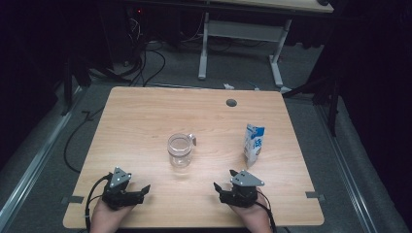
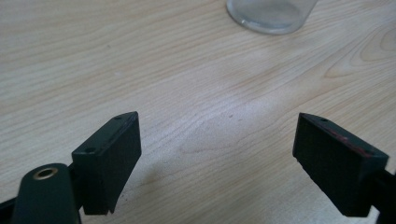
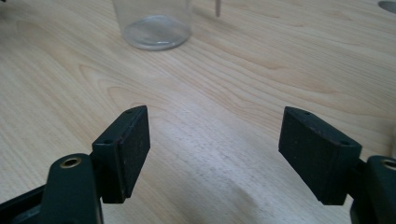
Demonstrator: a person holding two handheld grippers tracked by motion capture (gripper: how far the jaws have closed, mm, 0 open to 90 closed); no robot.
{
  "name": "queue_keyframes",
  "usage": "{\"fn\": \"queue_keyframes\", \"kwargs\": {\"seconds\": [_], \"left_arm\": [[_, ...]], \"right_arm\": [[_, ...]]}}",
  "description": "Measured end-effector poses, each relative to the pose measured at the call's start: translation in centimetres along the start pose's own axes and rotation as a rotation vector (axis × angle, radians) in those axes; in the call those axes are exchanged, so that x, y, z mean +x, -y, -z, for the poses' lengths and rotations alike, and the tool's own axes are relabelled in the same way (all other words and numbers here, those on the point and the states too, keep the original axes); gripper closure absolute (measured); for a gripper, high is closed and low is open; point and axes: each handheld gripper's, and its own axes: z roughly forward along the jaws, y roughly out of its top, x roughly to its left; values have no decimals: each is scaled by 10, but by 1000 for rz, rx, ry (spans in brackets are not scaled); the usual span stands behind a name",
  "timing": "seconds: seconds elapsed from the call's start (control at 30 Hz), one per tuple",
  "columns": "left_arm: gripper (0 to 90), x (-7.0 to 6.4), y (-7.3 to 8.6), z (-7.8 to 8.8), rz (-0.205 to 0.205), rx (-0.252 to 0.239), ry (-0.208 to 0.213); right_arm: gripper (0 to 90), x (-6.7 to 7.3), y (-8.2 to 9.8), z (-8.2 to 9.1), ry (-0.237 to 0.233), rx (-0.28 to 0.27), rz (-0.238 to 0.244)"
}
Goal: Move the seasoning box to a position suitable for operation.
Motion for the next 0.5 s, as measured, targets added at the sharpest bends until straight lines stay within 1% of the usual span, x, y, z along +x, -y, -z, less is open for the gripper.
{"fn": "queue_keyframes", "kwargs": {"seconds": [0.03,0.1,0.17,0.23,0.27,0.3,0.33,0.4,0.43,0.47,0.5], "left_arm": [[159,0,0,0,0,0,0],[159,1,-3,0,33,-21,7],[169,2,-5,0,57,-27,13],[178,1,-6,1,53,-36,15],[197,1,-6,1,53,-36,15],[197,0,-6,3,51,-50,22],[213,0,-6,3,43,-54,22],[216,-1,-6,4,45,-65,21],[219,-1,-5,4,30,-69,16],[230,-1,-4,4,18,-86,10],[250,-1,-4,4,25,-94,19]], "right_arm": [[262,0,0,0,0,0,0],[284,-4,0,1,-1,-9,-17],[295,-7,1,2,-5,-17,-30],[310,-8,1,2,-14,-27,-32],[310,-8,1,2,-14,-27,-32],[311,-7,1,1,-17,-29,-35],[311,-6,1,1,-17,-32,-31],[320,-5,2,0,-15,-24,-18],[327,-4,2,0,-16,-17,-10],[330,-3,2,0,-12,-17,-2],[334,-2,2,1,-7,-16,0]]}}
